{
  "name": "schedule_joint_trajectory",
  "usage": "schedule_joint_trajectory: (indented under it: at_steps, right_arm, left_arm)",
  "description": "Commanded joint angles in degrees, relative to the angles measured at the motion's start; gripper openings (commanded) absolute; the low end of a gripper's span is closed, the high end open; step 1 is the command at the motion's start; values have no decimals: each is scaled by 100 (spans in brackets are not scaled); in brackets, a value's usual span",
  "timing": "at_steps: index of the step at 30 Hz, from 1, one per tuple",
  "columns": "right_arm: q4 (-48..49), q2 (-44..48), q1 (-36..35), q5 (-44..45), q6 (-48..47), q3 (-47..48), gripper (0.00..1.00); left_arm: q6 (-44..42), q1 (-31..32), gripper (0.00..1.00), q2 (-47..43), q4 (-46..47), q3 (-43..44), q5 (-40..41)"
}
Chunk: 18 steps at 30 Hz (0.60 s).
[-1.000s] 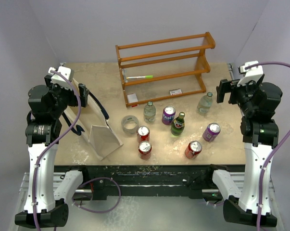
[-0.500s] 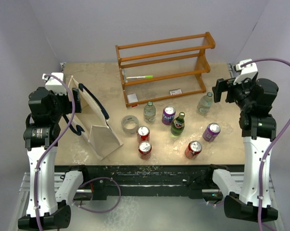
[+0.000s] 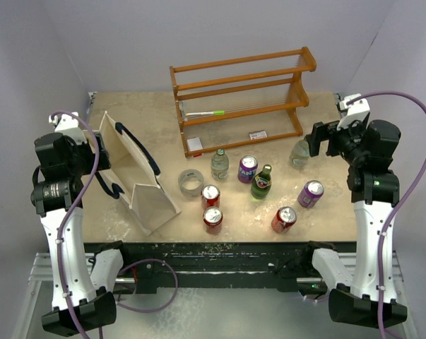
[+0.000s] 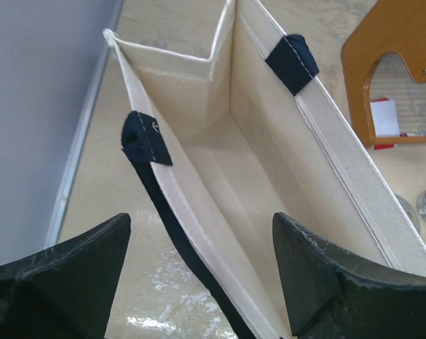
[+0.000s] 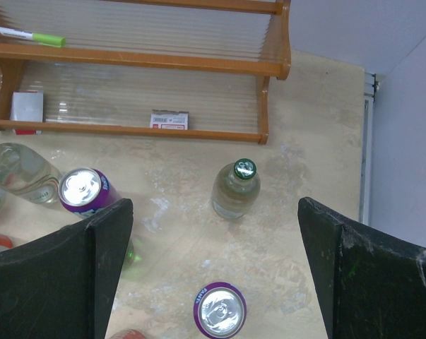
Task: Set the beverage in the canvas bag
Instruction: Adjust the canvas bag at the center of the board.
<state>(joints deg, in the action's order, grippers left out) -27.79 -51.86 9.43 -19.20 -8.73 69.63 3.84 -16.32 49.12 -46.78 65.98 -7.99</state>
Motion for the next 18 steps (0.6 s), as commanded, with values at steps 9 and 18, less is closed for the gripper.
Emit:
schedule_joint_trajectory:
  at_steps: [9,18]
  right_arm:
    - [370,38,28,-292,3,-45,100]
    - [420,-360,30,-308,-5,122,100]
  left_arm:
    - [-92,-117,46,530,200,-40,-1278]
    - [-758,-103,18,1020,-184,281,-1723]
